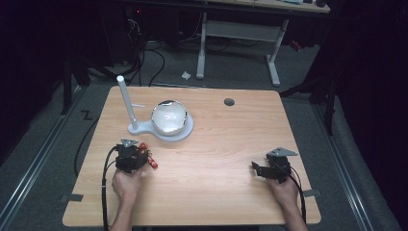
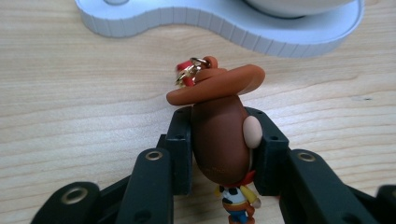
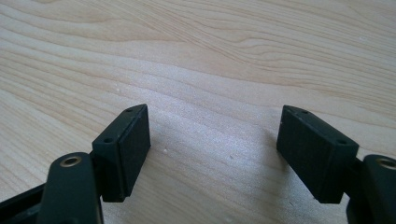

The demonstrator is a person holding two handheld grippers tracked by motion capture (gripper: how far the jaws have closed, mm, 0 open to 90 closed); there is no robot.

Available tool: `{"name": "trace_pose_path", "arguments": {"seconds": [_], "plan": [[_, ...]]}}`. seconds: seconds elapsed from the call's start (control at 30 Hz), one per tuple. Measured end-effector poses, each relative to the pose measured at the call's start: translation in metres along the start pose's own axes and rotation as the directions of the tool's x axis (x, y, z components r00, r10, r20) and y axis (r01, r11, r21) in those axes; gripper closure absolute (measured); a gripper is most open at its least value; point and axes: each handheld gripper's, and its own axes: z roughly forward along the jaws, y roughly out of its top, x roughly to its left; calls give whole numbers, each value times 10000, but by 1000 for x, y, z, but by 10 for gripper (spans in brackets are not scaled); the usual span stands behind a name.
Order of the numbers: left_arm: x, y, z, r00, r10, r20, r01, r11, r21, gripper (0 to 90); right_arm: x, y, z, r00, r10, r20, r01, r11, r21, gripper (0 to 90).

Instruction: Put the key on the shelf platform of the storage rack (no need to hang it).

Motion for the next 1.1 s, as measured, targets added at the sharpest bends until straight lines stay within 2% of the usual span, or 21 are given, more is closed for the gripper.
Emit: {"name": "trace_pose_path", "arguments": {"seconds": [0.07, 0.2, 0.27, 0.3, 0.53, 0.7, 0.97, 1.1], "plan": [[1, 1, -5, 9999, -41, 96, 42, 10000, -88, 654, 0, 0, 0, 10000, -1, 2, 1, 10000, 0, 258], [0, 7, -18, 9994, 354, -14, -354, 9986, -390, 655, 0, 0, 0, 10000, 0, 0, 0, 10000, -1, 258], [-1, 9, -22, 9992, 401, 18, -399, 9979, -512, 656, 0, 0, 0, 10000, 0, 1, 0, 10000, 0, 257], [-1, 12, -29, 9989, 470, 30, -467, 9966, -680, 656, 0, 0, 0, 10000, -4, 1, 4, 10000, -1, 258], [-2, 21, -45, 9971, 760, 53, -752, 9930, -914, 656, 0, 0, 0, 10000, -3, 1, 3, 10000, -1, 258], [-4, 30, -60, 9931, 1137, 280, -1107, 9896, -922, 656, 0, 0, 0, 10000, 3, -2, -3, 10000, -1, 258], [-2, 44, -77, 9920, 1067, 673, -996, 9898, -1015, 656, 0, 0, 0, 10000, -9, -17, 9, 10000, -11, 257], [-1, 50, -85, 9896, 1176, 824, -1083, 9881, -1092, 656, 0, 0, 0, 10000, 0, -17, 0, 10000, -3, 257]]}}
